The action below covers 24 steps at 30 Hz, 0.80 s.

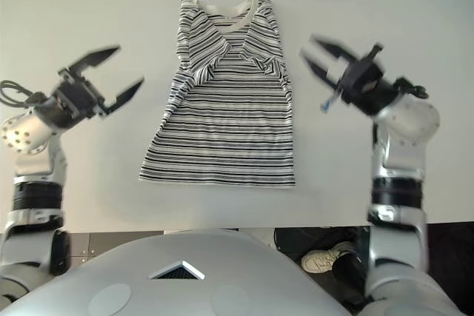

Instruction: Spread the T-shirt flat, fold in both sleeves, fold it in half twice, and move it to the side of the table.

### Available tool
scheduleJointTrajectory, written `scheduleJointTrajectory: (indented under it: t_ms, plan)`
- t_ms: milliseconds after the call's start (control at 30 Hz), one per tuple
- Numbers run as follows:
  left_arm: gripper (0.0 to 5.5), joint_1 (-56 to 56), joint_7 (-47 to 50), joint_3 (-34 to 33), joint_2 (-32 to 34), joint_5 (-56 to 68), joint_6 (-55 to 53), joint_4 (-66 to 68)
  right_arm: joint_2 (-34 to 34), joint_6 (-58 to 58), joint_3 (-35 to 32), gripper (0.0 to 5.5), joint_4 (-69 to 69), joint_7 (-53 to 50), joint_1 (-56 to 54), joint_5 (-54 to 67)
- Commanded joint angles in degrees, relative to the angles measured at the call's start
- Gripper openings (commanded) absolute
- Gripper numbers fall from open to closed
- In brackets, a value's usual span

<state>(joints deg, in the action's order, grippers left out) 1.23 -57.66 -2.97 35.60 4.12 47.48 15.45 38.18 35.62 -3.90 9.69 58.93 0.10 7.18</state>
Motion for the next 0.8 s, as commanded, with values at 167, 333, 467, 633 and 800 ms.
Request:
scheduleJointTrajectory:
  t_ms: [167, 333, 467, 633, 800]
  plan:
    - [3.63, -5.25, 7.39, 1.18, 13.22, -26.23, 8.70, 1.36, 12.90, -4.77, 3.73, 1.84, -12.40, 3.15, 11.69, -12.42]
    - [4.00, -9.10, 18.21, 2.70, 16.13, -38.58, 9.93, 3.43, 15.13, -3.37, 9.12, 2.09, -14.20, 3.01, 12.11, -18.62]
    - [4.00, -11.96, 21.93, 5.70, 16.64, -38.88, 9.99, 1.85, 16.89, -1.03, 11.35, 2.09, -12.98, 1.61, 11.29, -22.51]
    - [4.00, -13.80, 22.55, 10.54, 16.79, -35.54, 9.10, -1.32, 18.62, 0.85, 12.66, 2.09, -12.11, -0.26, 10.50, -24.03]
    - [4.00, -13.80, 22.57, 14.35, 16.98, -33.50, 8.28, -3.26, 21.32, 0.25, 11.24, 2.09, -14.14, -0.48, 10.51, -21.19]
